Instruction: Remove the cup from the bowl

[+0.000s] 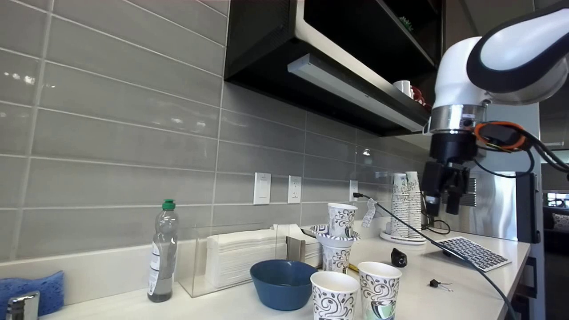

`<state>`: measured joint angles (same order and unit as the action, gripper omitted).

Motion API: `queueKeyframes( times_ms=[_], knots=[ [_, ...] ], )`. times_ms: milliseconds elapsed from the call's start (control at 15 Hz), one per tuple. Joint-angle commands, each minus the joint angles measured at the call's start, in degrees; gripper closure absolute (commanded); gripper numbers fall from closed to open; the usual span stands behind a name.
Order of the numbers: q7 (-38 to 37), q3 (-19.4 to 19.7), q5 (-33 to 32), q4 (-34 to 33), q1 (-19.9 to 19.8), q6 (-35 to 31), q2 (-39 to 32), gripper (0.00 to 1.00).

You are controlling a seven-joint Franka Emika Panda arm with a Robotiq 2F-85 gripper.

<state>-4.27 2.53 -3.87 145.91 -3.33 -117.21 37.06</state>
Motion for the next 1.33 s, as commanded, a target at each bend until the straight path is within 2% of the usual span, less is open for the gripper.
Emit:
queueKeyframes(
  times_ms=[0,67,400,467,667,933,1267],
  knots=[
    [-9.58,-3.68,-0.39,-8.76,-2.48,-6.35,-7.60,0.00],
    [-5.06,-2.03,0.25,-4.10,-1.01,-3.93,-3.07,0.00],
    [-8.39,-3.15,0.07,-8.07,-1.86,-5.89,-7.11,0.00],
    [-12.39,-4.25,-1.95,-8.58,-3.83,-7.75,-8.53,0.00],
    [-18.34,-3.70,-0.32,-11.88,-5.55,-12.03,-14.06,0.00],
    [-24.20,-4.19,0.00,-16.73,-6.20,-16.64,-21.11,0.00],
    [-31.83,-3.95,-2.30,-23.56,-5.89,-18.67,-29.64,0.00]
  ],
)
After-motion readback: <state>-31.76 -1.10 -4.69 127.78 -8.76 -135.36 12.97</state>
